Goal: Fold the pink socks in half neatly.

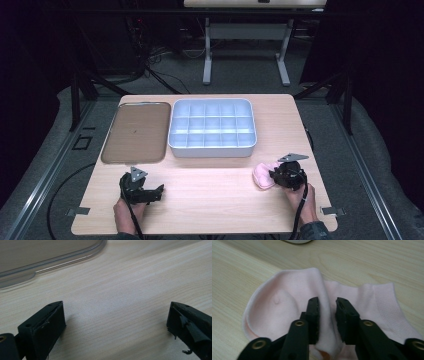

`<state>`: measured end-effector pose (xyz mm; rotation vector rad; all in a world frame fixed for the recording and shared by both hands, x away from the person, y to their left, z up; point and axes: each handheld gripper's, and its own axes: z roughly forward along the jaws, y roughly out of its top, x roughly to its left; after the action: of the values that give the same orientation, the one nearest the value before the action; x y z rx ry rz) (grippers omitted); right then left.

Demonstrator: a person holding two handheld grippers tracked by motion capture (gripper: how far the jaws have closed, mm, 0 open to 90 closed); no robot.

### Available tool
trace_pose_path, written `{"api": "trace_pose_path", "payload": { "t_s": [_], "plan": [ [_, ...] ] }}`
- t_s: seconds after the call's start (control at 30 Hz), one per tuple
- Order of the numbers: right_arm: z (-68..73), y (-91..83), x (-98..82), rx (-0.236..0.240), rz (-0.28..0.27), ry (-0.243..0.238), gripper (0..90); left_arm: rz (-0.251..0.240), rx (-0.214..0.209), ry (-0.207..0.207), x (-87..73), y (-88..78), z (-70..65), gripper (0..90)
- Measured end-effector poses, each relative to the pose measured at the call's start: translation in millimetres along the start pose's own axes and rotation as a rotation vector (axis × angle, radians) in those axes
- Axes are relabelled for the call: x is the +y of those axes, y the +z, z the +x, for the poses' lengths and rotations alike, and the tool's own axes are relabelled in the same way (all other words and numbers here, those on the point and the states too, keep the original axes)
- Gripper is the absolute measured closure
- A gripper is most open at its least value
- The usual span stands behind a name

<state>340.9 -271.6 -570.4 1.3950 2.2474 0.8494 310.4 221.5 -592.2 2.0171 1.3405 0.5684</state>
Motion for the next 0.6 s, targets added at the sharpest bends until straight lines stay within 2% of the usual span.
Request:
{"api": "trace_pose_path", "payload": {
  "t_s": [0.1, 0.33, 0.47, 0.6],
  "plan": [
    [0.3, -0.7, -1.4, -0.005, -0.005, 0.0, 82.0, 0.0, 0.0, -0.001, 0.0, 0.0, 0.0, 1.7],
    [-0.7, -3.6, -1.4, 0.013, -0.022, 0.018, 83.8, -0.001, 0.0, -0.002, 0.0, 0.1, 0.0, 1.7],
    [-0.7, -14.4, 0.9, 0.026, -0.057, 0.032, 83.7, -0.001, 0.0, -0.002, 0.0, 0.0, 0.0, 1.7],
    [2.5, -26.8, 5.1, 0.028, -0.082, 0.027, 83.5, 0.0, 0.0, -0.001, 0.0, 0.0, 0.0, 1.7]
  ]
}}
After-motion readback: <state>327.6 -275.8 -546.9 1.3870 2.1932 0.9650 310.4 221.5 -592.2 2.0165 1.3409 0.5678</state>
